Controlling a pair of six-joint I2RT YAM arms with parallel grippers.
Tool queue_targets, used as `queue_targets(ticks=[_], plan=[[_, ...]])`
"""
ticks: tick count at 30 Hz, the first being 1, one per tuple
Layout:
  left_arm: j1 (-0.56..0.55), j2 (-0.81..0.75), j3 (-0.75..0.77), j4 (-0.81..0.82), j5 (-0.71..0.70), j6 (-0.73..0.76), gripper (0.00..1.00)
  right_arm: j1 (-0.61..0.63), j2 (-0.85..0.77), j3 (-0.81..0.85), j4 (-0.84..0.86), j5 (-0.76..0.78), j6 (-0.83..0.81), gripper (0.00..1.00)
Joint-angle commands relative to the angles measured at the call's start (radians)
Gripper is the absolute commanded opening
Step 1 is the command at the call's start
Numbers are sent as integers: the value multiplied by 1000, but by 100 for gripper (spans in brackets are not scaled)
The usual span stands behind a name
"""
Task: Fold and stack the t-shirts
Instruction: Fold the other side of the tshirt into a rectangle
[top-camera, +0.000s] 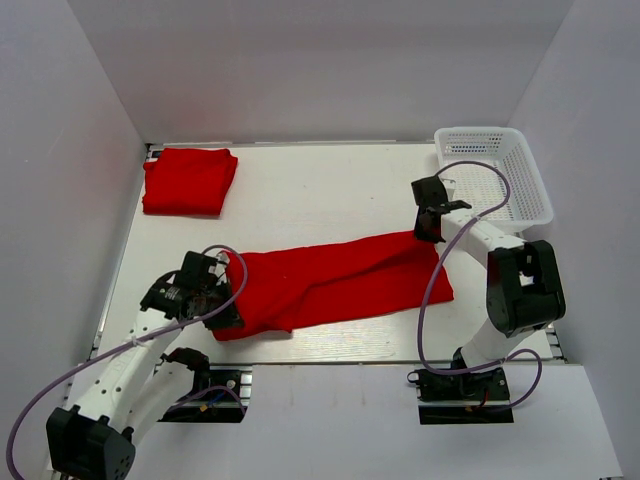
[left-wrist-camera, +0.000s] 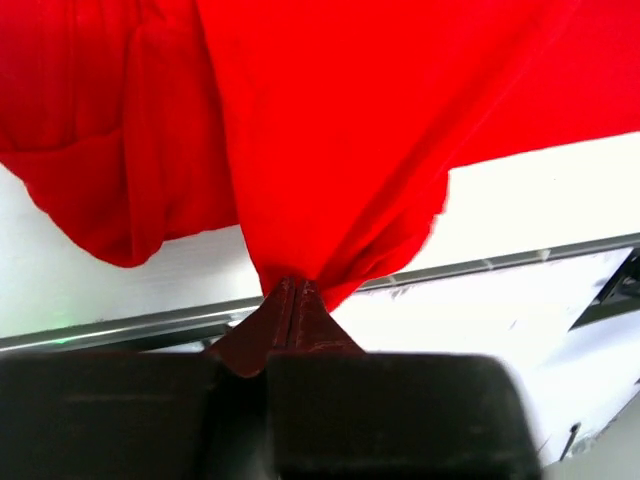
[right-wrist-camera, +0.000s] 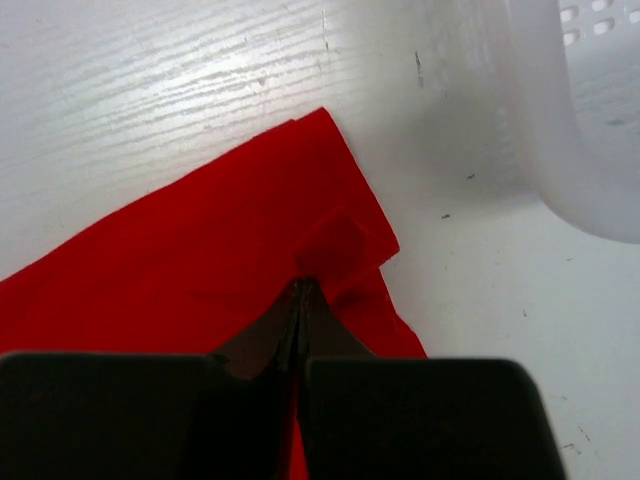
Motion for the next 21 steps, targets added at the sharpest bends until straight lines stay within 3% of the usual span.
queue_targets(ticks=[1, 3, 4, 5, 6, 7, 9, 10, 17, 21], plan=[[-3, -17, 12, -38, 21, -9, 14, -4, 13, -14, -23, 4, 20, 2], [-3, 11, 38, -63, 8, -9, 39, -7, 16, -15, -34, 13, 29, 18], [-3, 11, 38, -78, -6, -9, 64, -4, 18, -17, -44, 23, 18, 23], [-3, 21, 54, -87, -15, -9, 80, -6, 12, -17, -52, 31, 38, 32], [-3, 34, 78, -108, -28, 0, 93, -7, 7, -18, -61, 37, 41, 48], [-3, 34, 95, -118, -37, 0, 100, -4, 7, -15, -67, 45, 44, 59], [-3, 66, 156, -127, -74, 10, 100, -7, -20, -15, -80, 46, 35, 72], [-3, 77, 178, -136, -86, 20, 100, -3, -27, -14, -83, 45, 29, 90], [-3, 255, 229, 48, -164, 42, 100, 11, -131, -32, -40, -162, -68, 90], [6, 369, 251, 152, -271, 17, 90, 30, -186, -89, 34, -349, -128, 90]])
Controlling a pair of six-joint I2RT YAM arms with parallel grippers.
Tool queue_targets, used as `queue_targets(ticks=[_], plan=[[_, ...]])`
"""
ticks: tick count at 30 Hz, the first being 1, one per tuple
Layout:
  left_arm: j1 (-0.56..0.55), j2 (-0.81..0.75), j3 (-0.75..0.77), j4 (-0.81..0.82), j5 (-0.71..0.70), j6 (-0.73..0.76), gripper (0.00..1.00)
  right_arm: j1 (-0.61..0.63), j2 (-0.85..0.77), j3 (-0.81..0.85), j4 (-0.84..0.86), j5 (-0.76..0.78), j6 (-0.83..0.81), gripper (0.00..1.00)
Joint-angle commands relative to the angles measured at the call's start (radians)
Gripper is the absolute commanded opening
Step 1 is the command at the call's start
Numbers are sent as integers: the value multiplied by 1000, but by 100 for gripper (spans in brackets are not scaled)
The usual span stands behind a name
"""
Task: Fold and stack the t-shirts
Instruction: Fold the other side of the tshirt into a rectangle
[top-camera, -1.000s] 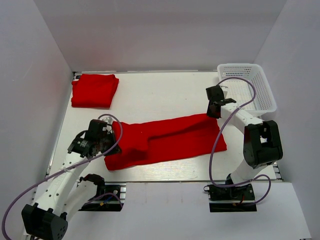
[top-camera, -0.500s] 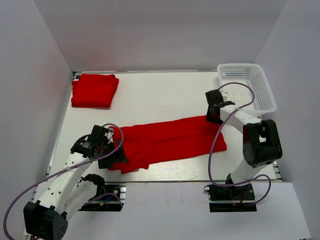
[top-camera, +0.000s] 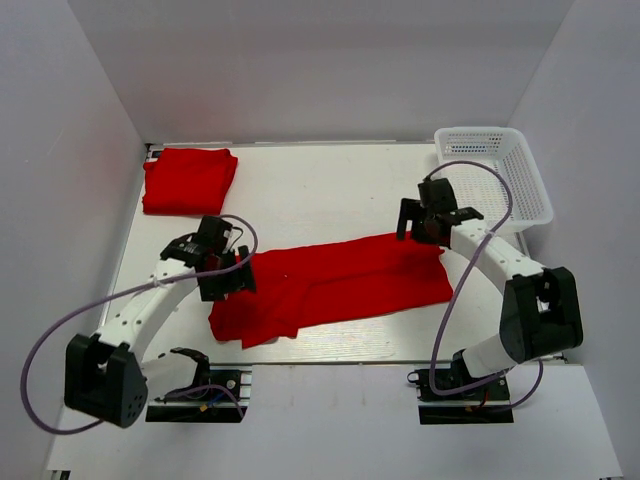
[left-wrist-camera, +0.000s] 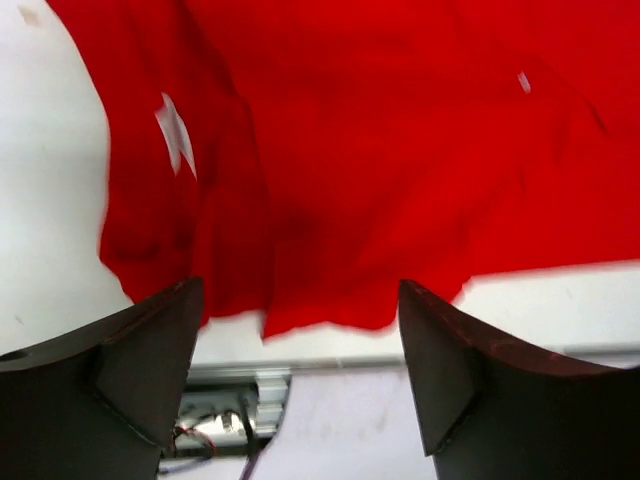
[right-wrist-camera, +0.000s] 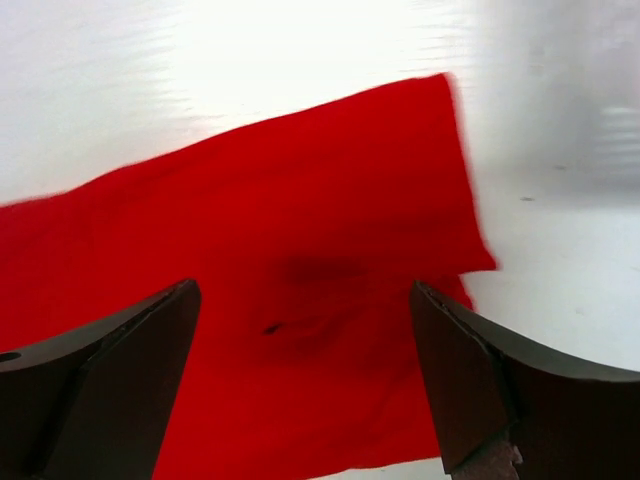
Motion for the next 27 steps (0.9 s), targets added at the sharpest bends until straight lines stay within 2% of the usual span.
queue_targets(ticks=[1, 2, 3, 5, 6, 8, 14, 18, 20, 22, 23, 25, 27], plan=[[16, 66, 34, 128, -117, -8, 87, 26, -44, -50, 97, -196, -84, 90], [17, 83, 34, 175, -154, -8, 85, 27, -47, -58, 111, -208, -89, 90], [17, 102, 34, 203, -164, -8, 78, 29, -50, -84, 122, -230, -94, 90], [17, 154, 34, 275, -173, -8, 74, 37, -47, -104, 170, -233, -101, 90], [17, 172, 34, 290, -173, -8, 66, 41, -43, -106, 176, -234, -105, 90], [17, 226, 45, 300, -208, -8, 61, 41, -27, -103, 177, -236, -103, 90], [17, 289, 45, 312, -273, -19, 61, 35, -4, -90, 176, -208, -115, 90], [17, 289, 18, 388, -273, -19, 61, 37, 13, -84, 164, -202, -103, 90], [17, 312, 18, 401, -273, -19, 54, 37, 16, -87, 161, -199, -100, 90], [17, 323, 18, 411, -273, -19, 40, 38, 16, -89, 157, -198, -97, 90], [17, 323, 18, 412, -273, -19, 29, 38, 17, -86, 151, -188, -94, 90], [17, 334, 28, 412, -273, -9, 23, 38, 19, -87, 151, -184, -92, 90], [17, 334, 28, 412, -285, -9, 9, 38, 17, -84, 144, -168, -94, 90]])
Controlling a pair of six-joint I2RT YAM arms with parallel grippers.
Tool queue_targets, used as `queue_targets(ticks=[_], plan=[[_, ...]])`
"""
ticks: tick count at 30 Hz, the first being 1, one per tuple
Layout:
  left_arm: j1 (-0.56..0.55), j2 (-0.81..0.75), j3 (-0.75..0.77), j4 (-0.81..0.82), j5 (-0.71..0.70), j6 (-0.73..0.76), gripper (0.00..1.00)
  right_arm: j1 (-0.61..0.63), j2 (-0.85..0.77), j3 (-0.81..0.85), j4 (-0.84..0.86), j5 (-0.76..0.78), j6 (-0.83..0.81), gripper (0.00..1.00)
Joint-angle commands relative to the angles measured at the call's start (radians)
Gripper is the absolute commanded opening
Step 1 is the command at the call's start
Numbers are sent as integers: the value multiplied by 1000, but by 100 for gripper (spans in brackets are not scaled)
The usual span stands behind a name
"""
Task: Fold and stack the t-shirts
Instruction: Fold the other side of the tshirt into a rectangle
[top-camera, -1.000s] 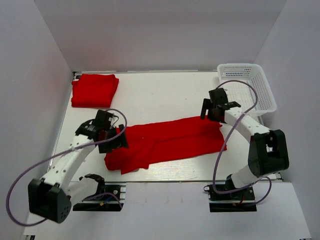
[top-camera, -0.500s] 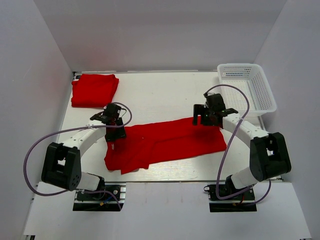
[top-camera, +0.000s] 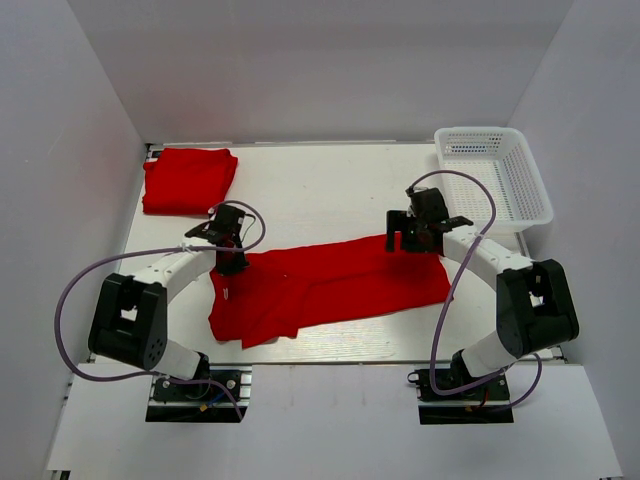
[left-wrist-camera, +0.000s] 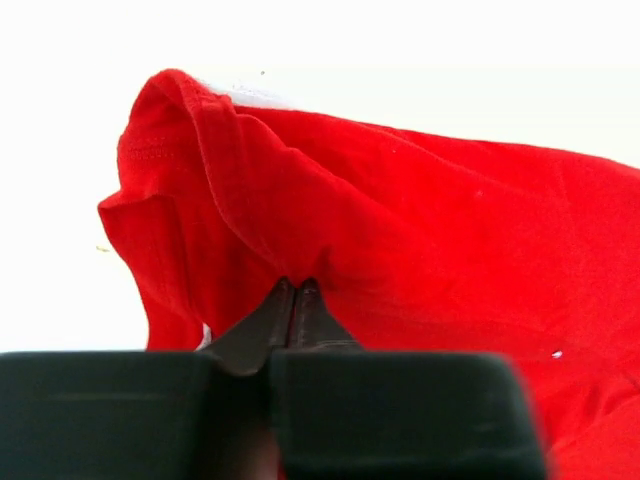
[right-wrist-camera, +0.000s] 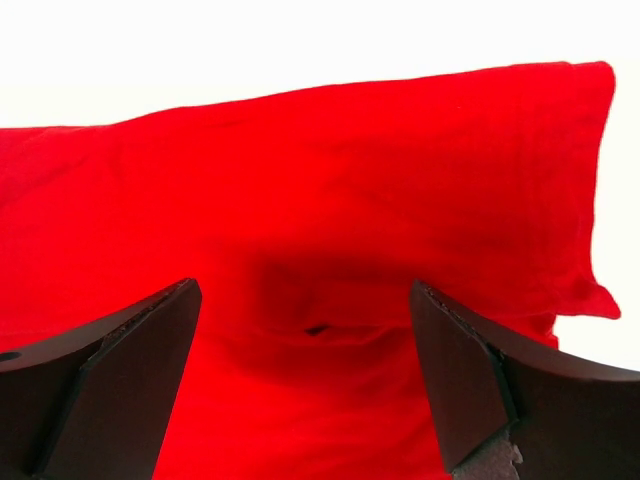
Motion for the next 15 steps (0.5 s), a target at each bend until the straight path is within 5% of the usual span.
queue_targets(ticks=[1, 15], plan=[[4, -10, 24, 29, -35, 4, 1, -3, -4, 17, 3, 28, 1, 90], [4, -97, 43, 107, -106, 33, 0, -3, -2, 25, -13, 58, -19, 90]])
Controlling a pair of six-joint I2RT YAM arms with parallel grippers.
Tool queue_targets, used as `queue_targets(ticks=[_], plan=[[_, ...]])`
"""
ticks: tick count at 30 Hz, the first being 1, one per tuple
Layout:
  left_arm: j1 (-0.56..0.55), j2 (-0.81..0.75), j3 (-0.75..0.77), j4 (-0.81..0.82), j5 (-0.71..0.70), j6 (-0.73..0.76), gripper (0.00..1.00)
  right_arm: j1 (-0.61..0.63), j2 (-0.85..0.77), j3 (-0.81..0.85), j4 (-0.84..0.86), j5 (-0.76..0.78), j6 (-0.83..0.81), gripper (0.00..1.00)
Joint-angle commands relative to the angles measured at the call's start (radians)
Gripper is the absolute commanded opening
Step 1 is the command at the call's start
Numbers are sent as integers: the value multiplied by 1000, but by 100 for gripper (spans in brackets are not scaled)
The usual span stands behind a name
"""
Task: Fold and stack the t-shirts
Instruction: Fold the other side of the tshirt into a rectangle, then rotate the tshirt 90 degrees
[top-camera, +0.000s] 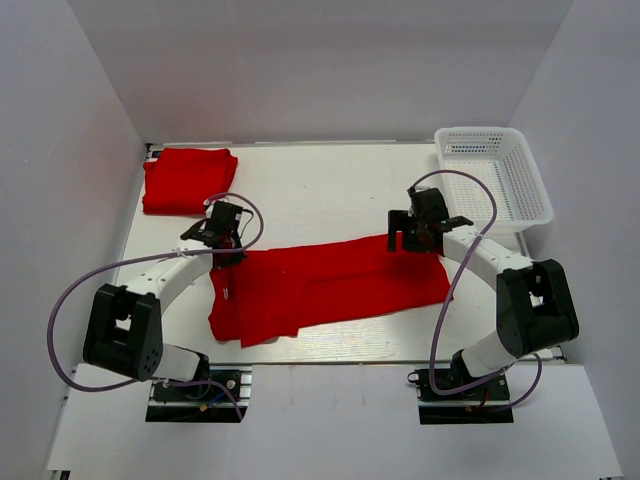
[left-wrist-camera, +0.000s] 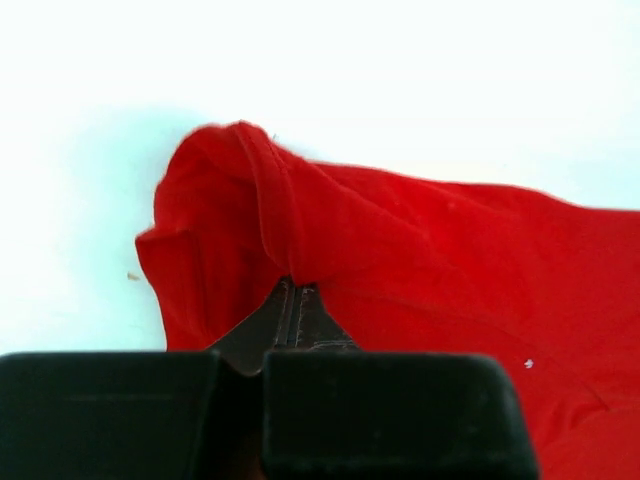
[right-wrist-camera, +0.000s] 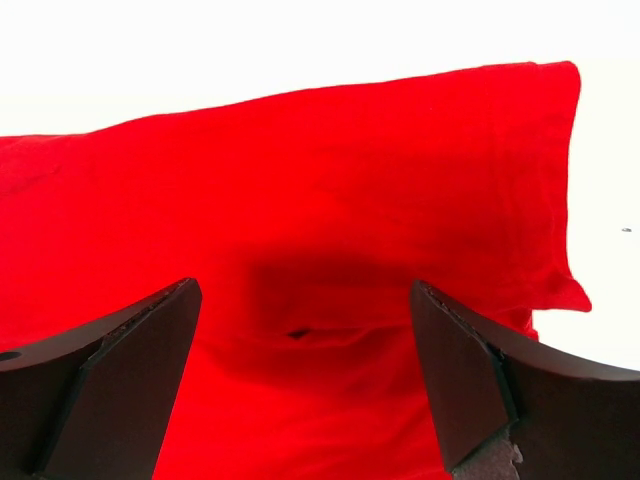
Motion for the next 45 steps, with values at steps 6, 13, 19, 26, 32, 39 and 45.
queue_targets(ticks=[6, 13, 19, 26, 32, 39, 45], plan=[[13, 56, 100, 43, -68, 42, 0, -3, 5, 28, -19, 23, 5, 90], [13, 165, 170, 45, -68, 56, 0, -6, 12, 23, -25, 40, 11, 90], [13, 217, 285, -234, -210, -72, 99, -4, 13, 37, -39, 69, 20, 90], [-7, 190, 434, -405, -203, -119, 99, -3, 51, 91, -31, 39, 17, 90], [-7, 145, 284, -151, 131, 47, 99, -4, 81, 51, 12, -43, 60, 90], [-38, 223, 63, 12, 391, 23, 99, -9, 123, 5, 9, -69, 94, 90], [-7, 409, 160, -17, 319, -43, 99, -12, 183, -18, 6, -90, 131, 90]])
